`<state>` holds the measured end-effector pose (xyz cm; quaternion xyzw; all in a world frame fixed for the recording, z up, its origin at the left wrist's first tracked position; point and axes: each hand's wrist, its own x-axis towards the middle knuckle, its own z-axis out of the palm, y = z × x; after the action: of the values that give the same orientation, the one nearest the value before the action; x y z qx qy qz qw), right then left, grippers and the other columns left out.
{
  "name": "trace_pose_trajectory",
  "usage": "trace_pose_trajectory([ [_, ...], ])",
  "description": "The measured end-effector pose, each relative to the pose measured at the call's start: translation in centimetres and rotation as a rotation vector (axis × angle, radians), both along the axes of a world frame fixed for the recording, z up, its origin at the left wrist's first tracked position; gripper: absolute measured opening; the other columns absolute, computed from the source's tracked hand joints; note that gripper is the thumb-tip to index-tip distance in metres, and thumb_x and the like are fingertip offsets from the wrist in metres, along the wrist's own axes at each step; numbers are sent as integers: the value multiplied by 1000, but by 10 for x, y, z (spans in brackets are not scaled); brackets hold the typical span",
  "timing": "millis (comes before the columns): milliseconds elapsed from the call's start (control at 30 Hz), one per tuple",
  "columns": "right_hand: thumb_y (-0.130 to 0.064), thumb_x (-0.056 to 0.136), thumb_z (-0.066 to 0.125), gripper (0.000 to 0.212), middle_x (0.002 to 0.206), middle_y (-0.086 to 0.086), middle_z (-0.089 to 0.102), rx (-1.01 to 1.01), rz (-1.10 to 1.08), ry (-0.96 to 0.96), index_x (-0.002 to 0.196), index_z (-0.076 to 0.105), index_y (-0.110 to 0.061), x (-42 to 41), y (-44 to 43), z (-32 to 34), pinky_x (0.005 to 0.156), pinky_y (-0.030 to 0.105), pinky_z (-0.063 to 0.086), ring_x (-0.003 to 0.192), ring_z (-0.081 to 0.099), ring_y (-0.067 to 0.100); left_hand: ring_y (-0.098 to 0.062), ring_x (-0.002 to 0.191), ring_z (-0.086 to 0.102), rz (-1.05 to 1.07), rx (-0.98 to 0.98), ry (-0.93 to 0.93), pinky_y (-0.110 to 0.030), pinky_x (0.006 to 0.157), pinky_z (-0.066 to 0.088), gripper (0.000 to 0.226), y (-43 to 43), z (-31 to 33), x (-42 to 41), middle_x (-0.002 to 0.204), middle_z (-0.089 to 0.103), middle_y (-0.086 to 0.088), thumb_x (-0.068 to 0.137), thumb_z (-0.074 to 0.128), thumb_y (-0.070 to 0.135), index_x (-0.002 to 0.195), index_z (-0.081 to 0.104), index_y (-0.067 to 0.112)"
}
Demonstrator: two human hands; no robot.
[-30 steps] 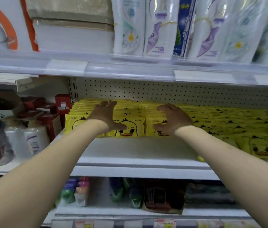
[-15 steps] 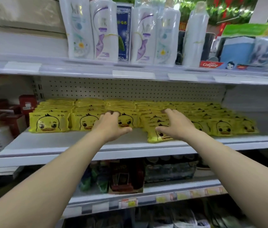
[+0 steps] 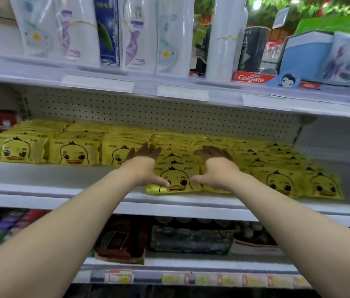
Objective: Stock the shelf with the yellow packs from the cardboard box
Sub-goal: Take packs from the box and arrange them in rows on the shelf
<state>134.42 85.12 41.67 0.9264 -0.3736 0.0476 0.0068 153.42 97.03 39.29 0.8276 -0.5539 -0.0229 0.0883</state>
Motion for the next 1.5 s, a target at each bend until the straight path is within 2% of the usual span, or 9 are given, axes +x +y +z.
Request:
trace_pose_trajectory([
  [67,-68,76,68,98,167,-3,7,-12,69,20,155,20,-37,9,-8,-3,124,46,3,153,5,22,-15,149,-17,8,54,-34,-49,121,-7,128,-12,-7,-2,164,-10,5,64,69,77,156,-6,30],
  [167,-70,71,71,110,167,-5,-4,-14,118,76,157,11,-39,26,-21,-14,122,47,-6,154,-6,21,-16,148,-20,15,143,-110,-50,120,-8,132,-29,-12,0,163,-15,5,63,71,75,155,-12,30],
  [300,-73,67,73,120,167,-2,-7,10,143,117,158,3,-36,48,-35,-32,124,49,-4,154,-10,22,-17,149,-20,-30,153,-129,-49,120,-10,136,-43,-15,14,163,-14,3,60,75,72,155,-12,27],
  [567,-82,67,63,123,167,-1,-7,-67,139,50,159,3,-27,71,-67,-46,124,48,-5,153,-13,20,-15,149,-19,-176,17,-335,-43,121,-12,140,-71,-20,51,164,-11,-1,58,69,80,156,-10,19],
  [767,-84,59,68,136,167,-1,-12,-28,163,106,159,-4,-26,73,-78,-45,123,47,-7,152,-17,19,-15,148,-20,-252,80,-311,-43,121,-10,149,-85,-22,60,163,-13,-2,50,68,85,155,-13,17],
  [967,-85,61,65,135,168,1,-5,-149,180,65,160,0,-20,83,-83,-47,124,45,-7,153,-12,18,-17,151,-11,-178,82,-341,-43,122,-7,150,-98,-19,63,165,-5,-4,50,73,80,156,-8,12],
  [1133,-83,57,70,142,167,-1,-10,-63,195,110,159,-7,-22,81,-88,-46,124,47,-6,152,-16,17,-20,151,-9,-189,104,-346,-44,122,-5,147,-97,-19,61,164,-4,-8,53,73,79,155,-7,10],
  [1333,-79,53,76,146,167,0,-9,-101,208,122,159,-6,-22,87,-93,-45,123,46,-8,153,-16,19,-18,151,-11,-200,132,-286,-43,122,-6,155,-102,-16,66,164,-8,-7,45,79,75,155,-10,13],
  [1500,-87,51,70,149,167,4,-8,-170,197,159,159,-7,-18,97,-102,-43,124,45,-6,153,-11,20,-21,151,-3,-179,109,-380,-44,122,-3,155,-113,-13,67,164,1,-10,45,79,74,154,-8,8],
])
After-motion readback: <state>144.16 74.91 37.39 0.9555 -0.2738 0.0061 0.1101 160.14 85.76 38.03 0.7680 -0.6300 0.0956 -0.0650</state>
